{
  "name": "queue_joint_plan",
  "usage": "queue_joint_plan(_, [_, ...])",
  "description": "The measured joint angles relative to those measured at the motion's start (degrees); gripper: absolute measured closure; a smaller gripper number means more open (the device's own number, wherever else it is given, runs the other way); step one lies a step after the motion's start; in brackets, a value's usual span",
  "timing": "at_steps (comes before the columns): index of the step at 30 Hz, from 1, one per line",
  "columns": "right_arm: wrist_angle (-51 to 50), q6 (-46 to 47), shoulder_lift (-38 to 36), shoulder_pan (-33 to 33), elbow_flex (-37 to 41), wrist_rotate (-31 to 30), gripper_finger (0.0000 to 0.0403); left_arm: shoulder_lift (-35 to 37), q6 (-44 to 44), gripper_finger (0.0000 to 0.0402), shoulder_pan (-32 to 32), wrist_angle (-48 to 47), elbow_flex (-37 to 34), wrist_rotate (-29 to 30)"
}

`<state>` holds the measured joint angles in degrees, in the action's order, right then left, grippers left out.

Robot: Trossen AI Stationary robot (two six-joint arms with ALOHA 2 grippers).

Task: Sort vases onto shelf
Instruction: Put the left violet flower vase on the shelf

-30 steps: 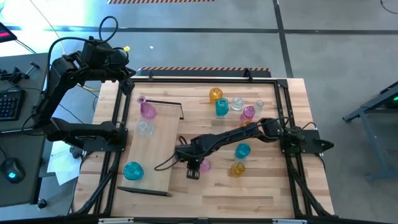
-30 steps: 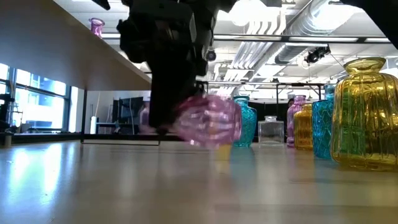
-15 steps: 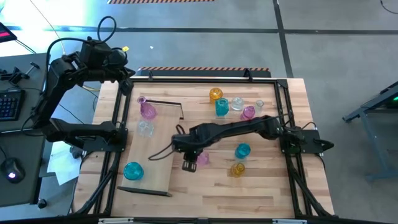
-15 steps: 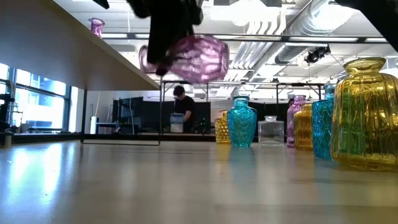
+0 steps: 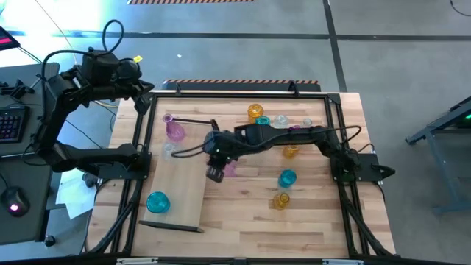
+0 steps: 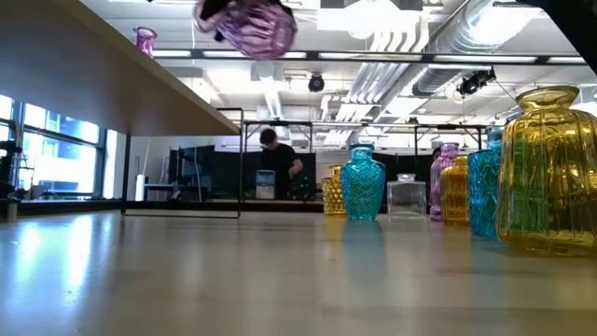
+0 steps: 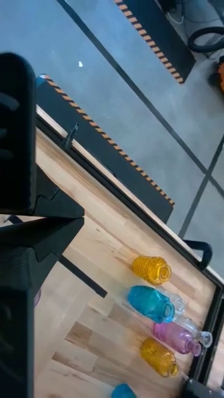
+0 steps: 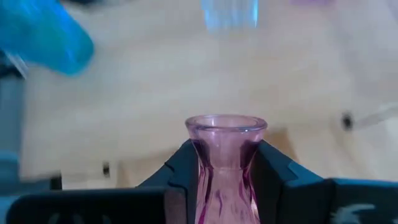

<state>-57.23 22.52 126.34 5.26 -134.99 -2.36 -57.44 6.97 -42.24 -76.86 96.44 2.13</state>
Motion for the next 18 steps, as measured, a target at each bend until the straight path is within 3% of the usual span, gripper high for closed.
queue_joint_plan(6, [14.4, -4.6, -0.1, -1.4, 0.2, -6.5, 0.0322, 1.9, -2.9, 0.0401, 0.0, 0.0, 0.0, 0.0])
queue_joint_plan(12, [18.6, -9.6, 0.2, -2.9, 0.2, -15.9, 0.0322, 5.9, -7.9, 0.0401, 0.0, 0.0, 0.0, 0.0])
queue_joint_plan(18, [27.7, -9.8, 1.2, -5.1, 0.2, -18.2, 0.0322, 11.4, -14.1, 0.0401, 0.0, 0.2, -0.1, 0.0])
